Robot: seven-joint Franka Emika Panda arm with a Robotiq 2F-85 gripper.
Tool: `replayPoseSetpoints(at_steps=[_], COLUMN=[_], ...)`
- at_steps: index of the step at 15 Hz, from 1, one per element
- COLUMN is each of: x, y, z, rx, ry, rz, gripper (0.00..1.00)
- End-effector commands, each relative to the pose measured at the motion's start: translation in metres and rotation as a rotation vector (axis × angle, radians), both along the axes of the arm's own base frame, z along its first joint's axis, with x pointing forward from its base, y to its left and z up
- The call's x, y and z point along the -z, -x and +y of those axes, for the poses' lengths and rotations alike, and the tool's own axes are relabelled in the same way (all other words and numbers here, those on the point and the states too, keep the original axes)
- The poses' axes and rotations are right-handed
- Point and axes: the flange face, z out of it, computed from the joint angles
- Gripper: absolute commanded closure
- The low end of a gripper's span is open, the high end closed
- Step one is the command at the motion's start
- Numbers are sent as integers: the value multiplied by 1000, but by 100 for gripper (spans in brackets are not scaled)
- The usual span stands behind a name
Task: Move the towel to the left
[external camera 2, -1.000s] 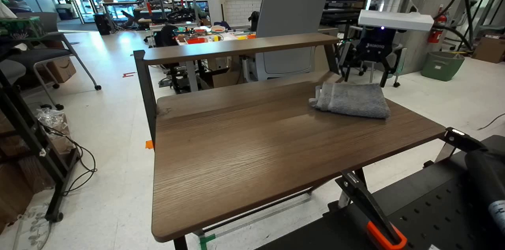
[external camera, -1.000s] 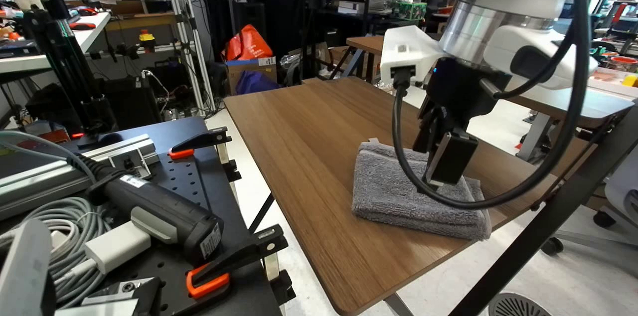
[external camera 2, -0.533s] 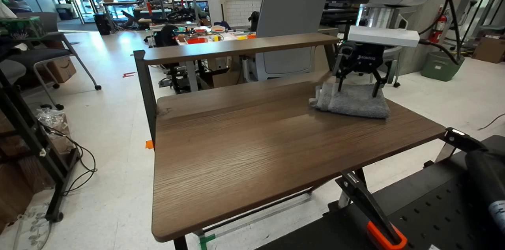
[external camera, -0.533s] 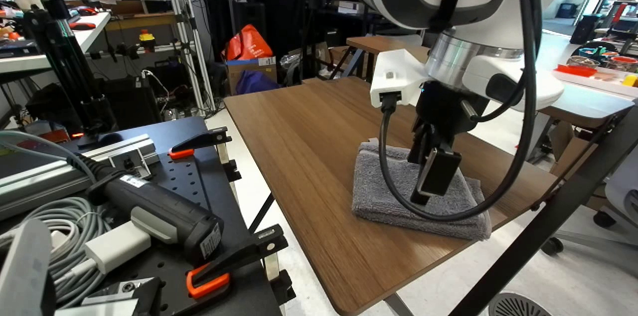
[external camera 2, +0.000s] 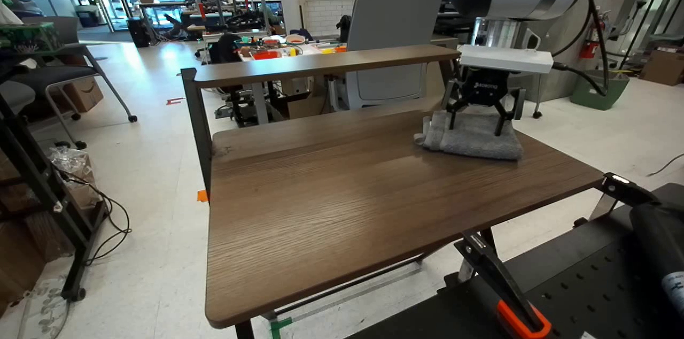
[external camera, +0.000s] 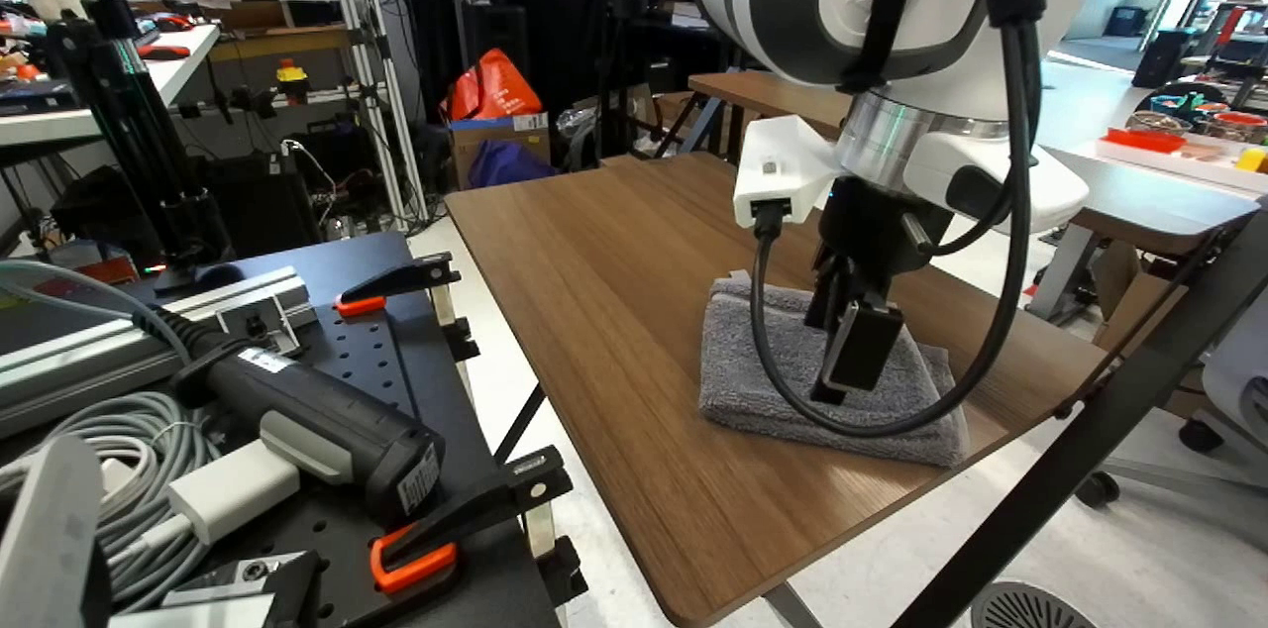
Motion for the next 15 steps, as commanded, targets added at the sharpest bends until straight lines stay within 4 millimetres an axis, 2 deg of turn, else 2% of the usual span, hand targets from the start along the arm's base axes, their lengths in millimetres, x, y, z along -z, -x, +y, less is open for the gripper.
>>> replayPoseSetpoints(at_steps=[1,5,15], x=[11,14,21], y=[-9,-13,-18], z=[19,40,115], rx=[-16,-35,-129], ry=[21,23,33], rz=[-9,-3,5], gripper=[0,0,0])
